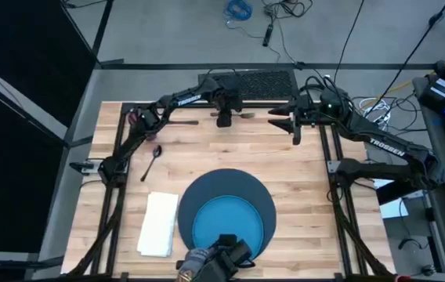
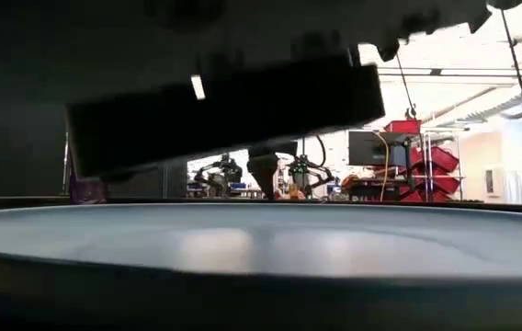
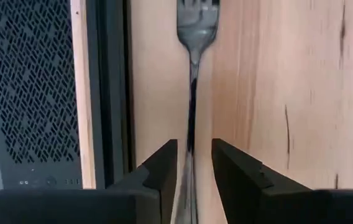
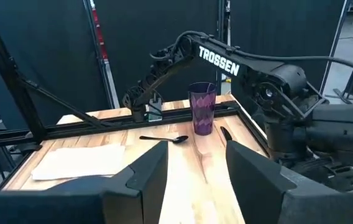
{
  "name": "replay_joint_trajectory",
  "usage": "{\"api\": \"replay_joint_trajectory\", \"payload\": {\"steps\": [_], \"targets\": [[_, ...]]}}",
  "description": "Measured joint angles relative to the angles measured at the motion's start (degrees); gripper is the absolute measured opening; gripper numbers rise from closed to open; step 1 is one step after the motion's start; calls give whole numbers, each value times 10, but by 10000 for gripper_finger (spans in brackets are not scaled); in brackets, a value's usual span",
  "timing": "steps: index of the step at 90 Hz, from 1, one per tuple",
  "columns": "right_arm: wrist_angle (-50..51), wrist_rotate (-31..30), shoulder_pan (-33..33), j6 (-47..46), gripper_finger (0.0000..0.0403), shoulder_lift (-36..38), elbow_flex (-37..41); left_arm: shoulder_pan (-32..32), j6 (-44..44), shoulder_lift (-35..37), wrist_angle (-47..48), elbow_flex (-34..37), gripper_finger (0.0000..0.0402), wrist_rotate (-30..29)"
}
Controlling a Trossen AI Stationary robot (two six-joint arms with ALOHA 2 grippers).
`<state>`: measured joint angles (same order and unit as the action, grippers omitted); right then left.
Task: Set table place
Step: Put the fork on the white table napkin
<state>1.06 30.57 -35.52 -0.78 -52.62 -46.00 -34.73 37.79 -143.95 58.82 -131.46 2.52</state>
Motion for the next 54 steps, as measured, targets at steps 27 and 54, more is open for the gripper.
{"api": "replay_joint_trajectory", "payload": {"steps": [27, 54], "targets": [[1, 0, 0, -3, 148, 0, 0, -15, -33, -15, 9, -3, 86, 62], [-2, 13, 11, -2, 148, 0, 0, -25, -41, -12, -9, -4, 85, 76]]}}
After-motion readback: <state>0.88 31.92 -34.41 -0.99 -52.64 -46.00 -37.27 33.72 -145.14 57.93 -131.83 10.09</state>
